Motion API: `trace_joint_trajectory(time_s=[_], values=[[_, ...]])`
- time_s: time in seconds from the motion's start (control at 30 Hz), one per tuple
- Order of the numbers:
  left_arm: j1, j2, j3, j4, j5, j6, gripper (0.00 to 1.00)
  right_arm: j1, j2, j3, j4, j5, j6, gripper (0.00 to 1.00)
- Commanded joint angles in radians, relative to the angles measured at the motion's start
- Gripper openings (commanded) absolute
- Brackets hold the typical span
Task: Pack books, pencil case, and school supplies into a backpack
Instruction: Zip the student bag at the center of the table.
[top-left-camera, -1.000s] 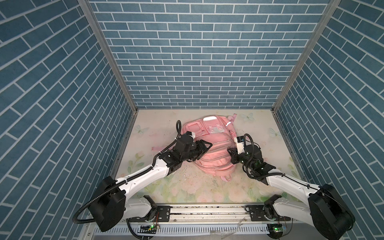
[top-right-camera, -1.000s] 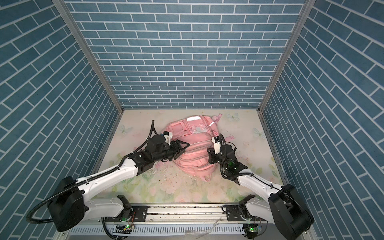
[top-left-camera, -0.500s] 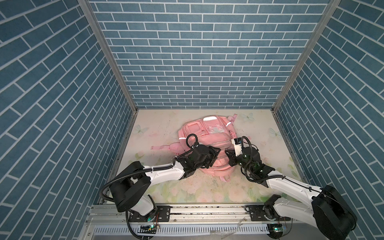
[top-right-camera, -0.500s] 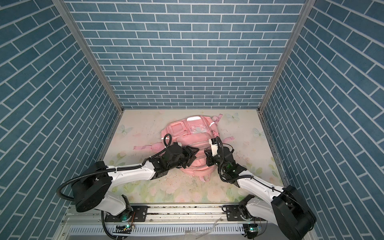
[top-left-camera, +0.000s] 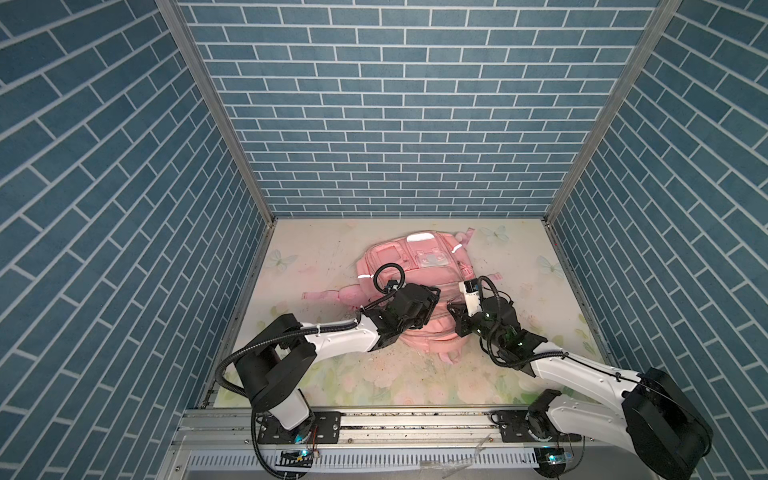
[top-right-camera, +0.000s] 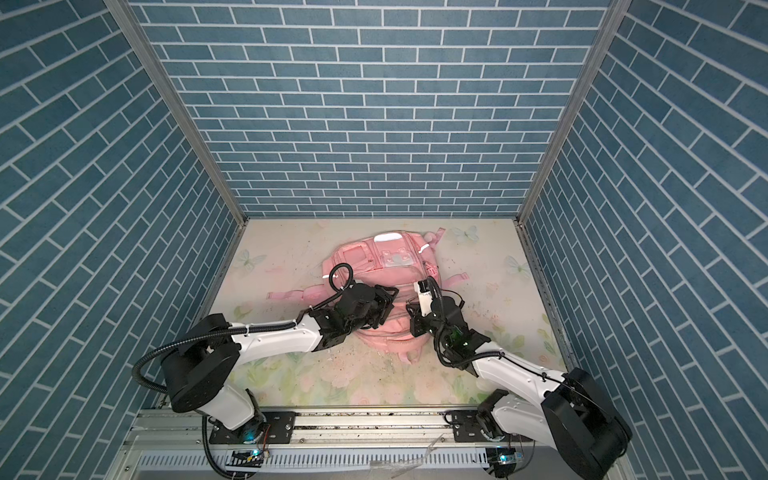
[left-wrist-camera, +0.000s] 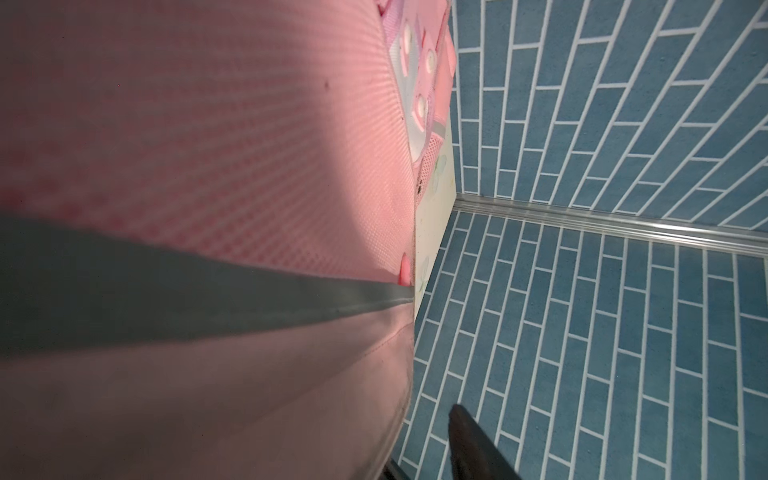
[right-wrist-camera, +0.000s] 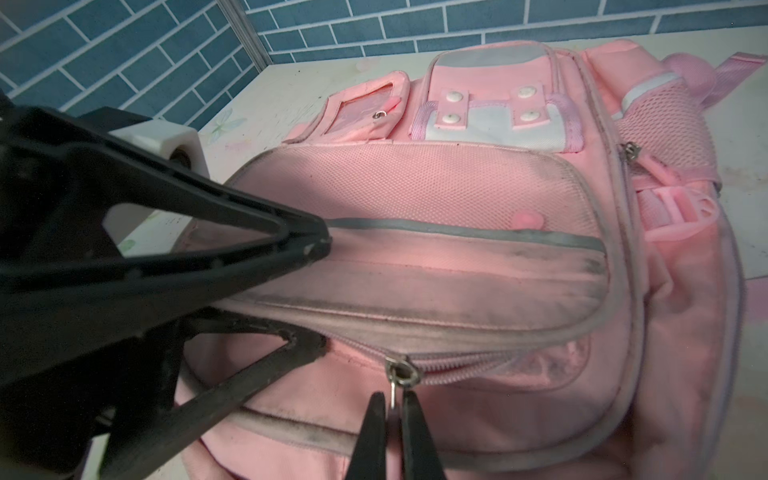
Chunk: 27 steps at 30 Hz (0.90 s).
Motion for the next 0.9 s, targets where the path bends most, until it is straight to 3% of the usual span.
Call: trace_joint_trajectory(time_s=[0.0,0.27,0.4,0.6,0.87], values=[[0.036,0.008,-0.039,-0.022,-0.06,-0.005,0.47,0.02,-0.003,0.035,0.029,-0.013,-0.026,0.0],[0.083,-0.037,-0.122,0.0,-0.071,0.007,0.01,0.03,0.04,0.072,0.0,-0.001,-0.032,0.0],[0.1,-0.047,-0.13,0.018,-0.043,0.036,0.0,0.03,0.029,0.065,-0.002,0.025,-0.032,0.0],[0.137,-0.099,-0.184,0.083,0.04,0.075,0.0,0.012,-0.086,-0.03,0.038,0.202,-0.013,0.0],[0.192,-0.168,-0.223,0.091,0.256,0.154,0.0,-0.21,-0.114,-0.063,0.042,0.159,0.01,0.0]])
